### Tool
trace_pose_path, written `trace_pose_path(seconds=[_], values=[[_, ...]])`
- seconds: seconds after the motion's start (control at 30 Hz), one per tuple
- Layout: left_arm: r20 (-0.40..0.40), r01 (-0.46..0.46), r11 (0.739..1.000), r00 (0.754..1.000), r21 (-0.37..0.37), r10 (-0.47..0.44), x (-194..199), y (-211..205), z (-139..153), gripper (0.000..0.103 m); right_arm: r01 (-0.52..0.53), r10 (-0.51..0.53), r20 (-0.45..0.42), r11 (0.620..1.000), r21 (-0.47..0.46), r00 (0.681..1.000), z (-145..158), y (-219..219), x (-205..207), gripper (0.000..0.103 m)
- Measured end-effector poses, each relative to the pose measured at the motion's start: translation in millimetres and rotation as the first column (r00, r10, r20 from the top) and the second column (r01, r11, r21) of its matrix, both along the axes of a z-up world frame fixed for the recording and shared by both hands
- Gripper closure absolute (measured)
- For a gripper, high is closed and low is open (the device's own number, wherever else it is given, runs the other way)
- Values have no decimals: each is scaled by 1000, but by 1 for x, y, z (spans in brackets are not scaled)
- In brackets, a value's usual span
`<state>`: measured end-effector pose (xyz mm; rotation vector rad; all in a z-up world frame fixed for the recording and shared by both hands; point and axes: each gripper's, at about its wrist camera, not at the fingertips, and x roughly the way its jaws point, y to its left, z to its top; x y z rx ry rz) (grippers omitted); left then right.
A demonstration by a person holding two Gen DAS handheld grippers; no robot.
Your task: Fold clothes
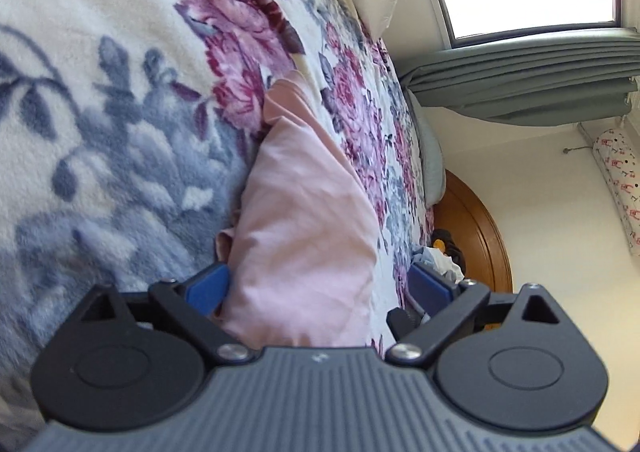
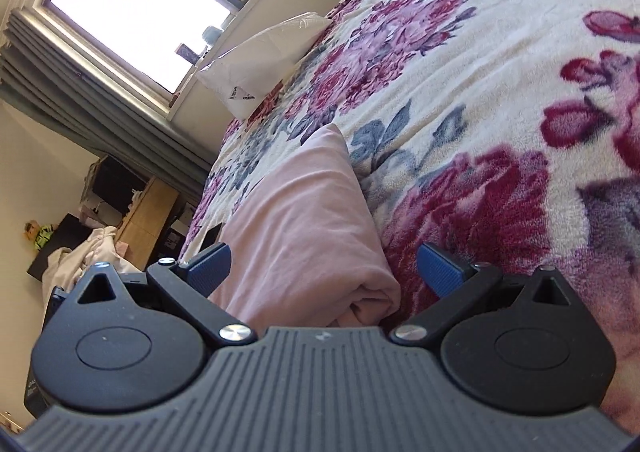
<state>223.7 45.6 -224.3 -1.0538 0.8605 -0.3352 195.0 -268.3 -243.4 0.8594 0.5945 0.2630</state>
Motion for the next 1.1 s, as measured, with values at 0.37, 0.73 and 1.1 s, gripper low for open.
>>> trace_pose_path(seconds=[0.37,0.73,1.1], values=[[-27,40,999,999,30,-39,10,-18,-6,19,-62,62,-9,998,23,998,1,4,3,0],[-90,44,998,995,34,-41,12,-12,-11,66,-112,109,-38,991,-69,993,5,15,6,13],[-107,56,998,993,11,-54,20,-13,-25,54,-108,101,-72,988,-111,992,3,16,9,33]])
